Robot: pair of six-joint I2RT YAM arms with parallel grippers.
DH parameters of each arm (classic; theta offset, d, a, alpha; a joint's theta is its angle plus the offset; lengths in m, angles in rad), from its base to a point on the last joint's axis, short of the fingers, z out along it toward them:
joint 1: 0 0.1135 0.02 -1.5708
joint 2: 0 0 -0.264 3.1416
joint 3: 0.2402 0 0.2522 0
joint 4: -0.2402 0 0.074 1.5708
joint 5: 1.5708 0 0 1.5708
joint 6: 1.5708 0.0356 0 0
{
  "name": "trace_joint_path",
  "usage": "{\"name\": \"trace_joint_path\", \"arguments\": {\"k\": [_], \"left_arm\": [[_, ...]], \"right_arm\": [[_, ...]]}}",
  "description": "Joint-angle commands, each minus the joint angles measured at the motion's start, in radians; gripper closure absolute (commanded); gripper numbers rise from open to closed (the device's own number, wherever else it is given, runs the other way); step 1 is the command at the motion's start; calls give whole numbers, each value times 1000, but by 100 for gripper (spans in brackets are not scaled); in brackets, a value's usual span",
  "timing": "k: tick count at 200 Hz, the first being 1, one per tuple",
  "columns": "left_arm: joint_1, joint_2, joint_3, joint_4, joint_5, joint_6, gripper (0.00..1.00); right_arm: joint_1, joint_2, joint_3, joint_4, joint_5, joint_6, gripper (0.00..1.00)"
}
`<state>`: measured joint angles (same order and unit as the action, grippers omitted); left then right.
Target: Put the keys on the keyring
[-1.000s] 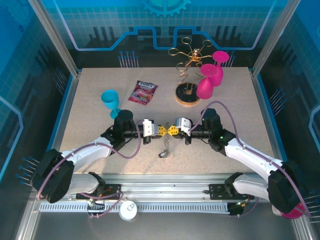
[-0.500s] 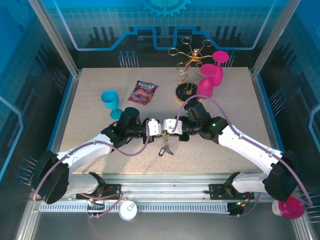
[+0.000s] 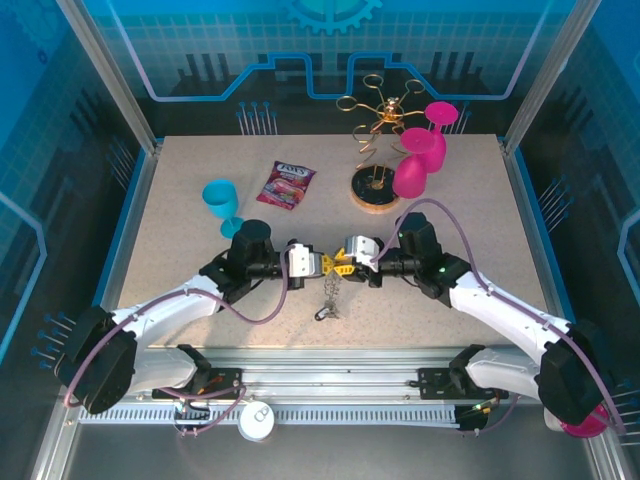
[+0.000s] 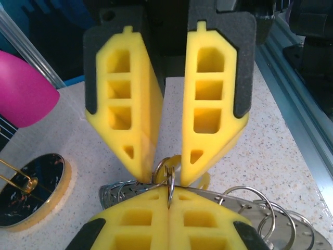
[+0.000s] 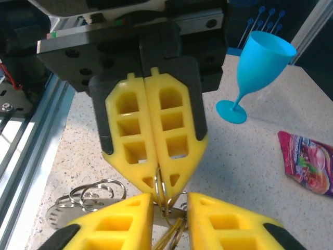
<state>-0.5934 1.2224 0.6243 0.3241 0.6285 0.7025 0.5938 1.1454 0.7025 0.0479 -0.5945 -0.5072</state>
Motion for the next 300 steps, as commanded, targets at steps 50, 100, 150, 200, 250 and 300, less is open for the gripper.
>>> {"name": "trace_joint_path", "arguments": {"k": [50,100,150,200,250,300], "left_arm": [[-1,-12,26,37,-24,-61,85],[-10,5,111,-166,-119,13,87],[-28,3,149,-240,-108,49,100],[-13,-30,42,-36,-21,17,100],[-1,-27,-24,128,74,6,100],[5,-29,-22,120,119,-14,100]], "right_arm": [[11,-12,97,-173,22,-124,100],[123,98,339,-576,230,-307,100],[180,185,460,-634,324,-275,100],[-16,-52,87,-100,25,32,51],[-52,-56,23,-113,7,6,46],[-13,-25,43,-122,23,-73,52]]}}
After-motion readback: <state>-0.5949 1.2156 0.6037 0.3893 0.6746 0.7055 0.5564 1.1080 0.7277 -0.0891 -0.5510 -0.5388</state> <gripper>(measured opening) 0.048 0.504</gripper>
